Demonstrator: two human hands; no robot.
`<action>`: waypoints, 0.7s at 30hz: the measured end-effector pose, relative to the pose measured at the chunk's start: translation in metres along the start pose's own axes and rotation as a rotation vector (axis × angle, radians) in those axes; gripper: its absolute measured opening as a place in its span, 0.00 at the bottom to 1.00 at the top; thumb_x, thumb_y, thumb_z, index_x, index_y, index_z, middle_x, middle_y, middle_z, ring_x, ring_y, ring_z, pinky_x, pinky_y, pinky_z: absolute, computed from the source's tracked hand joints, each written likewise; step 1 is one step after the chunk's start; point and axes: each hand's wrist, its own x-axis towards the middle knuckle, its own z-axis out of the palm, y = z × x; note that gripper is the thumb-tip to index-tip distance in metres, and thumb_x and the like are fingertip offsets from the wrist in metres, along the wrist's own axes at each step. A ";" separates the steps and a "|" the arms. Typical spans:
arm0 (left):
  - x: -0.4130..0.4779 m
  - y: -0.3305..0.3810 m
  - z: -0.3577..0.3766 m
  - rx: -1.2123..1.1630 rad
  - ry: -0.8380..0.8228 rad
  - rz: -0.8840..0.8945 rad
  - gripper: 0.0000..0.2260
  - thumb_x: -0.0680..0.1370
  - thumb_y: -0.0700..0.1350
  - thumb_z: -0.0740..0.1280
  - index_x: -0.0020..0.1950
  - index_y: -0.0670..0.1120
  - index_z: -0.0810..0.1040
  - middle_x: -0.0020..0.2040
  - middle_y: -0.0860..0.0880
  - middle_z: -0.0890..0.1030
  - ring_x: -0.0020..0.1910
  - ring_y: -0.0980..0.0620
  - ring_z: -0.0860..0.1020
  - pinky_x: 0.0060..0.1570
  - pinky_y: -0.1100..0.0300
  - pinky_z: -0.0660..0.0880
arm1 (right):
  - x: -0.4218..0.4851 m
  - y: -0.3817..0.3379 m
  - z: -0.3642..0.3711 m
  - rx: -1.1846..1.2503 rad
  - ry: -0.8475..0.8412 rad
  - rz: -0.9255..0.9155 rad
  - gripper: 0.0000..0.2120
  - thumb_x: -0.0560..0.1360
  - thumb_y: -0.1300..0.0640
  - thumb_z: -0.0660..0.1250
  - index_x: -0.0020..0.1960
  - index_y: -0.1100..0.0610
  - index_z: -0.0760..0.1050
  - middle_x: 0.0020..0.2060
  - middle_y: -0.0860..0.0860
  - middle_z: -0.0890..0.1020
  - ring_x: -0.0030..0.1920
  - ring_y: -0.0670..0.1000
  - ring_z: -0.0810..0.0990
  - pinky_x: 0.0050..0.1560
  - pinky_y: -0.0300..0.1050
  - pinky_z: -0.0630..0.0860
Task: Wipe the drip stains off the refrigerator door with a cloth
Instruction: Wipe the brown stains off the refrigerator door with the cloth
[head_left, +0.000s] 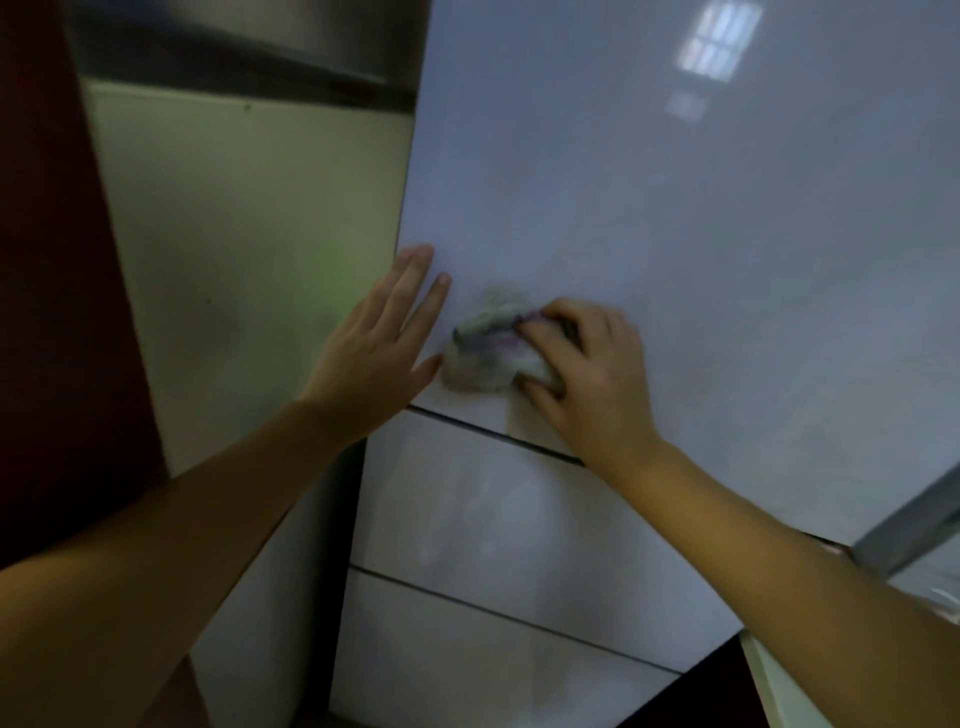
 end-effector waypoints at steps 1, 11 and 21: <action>0.000 -0.001 0.000 0.002 -0.006 0.000 0.30 0.84 0.53 0.61 0.80 0.36 0.61 0.80 0.33 0.59 0.81 0.36 0.59 0.78 0.45 0.62 | -0.013 -0.001 0.004 0.008 -0.027 -0.024 0.20 0.76 0.47 0.73 0.62 0.57 0.82 0.58 0.59 0.81 0.54 0.61 0.77 0.51 0.53 0.71; 0.001 0.011 0.001 -0.065 0.033 -0.068 0.32 0.82 0.54 0.62 0.79 0.35 0.62 0.80 0.32 0.59 0.80 0.33 0.58 0.77 0.38 0.62 | -0.074 0.044 -0.042 -0.077 -0.132 0.049 0.23 0.70 0.48 0.75 0.63 0.55 0.80 0.60 0.56 0.79 0.56 0.58 0.76 0.51 0.53 0.73; -0.001 0.012 0.012 -0.149 0.072 -0.058 0.33 0.83 0.53 0.63 0.79 0.33 0.60 0.81 0.34 0.59 0.81 0.35 0.57 0.79 0.42 0.60 | -0.082 0.048 -0.056 -0.126 -0.114 0.086 0.26 0.71 0.50 0.77 0.66 0.56 0.79 0.64 0.57 0.78 0.60 0.59 0.76 0.55 0.54 0.72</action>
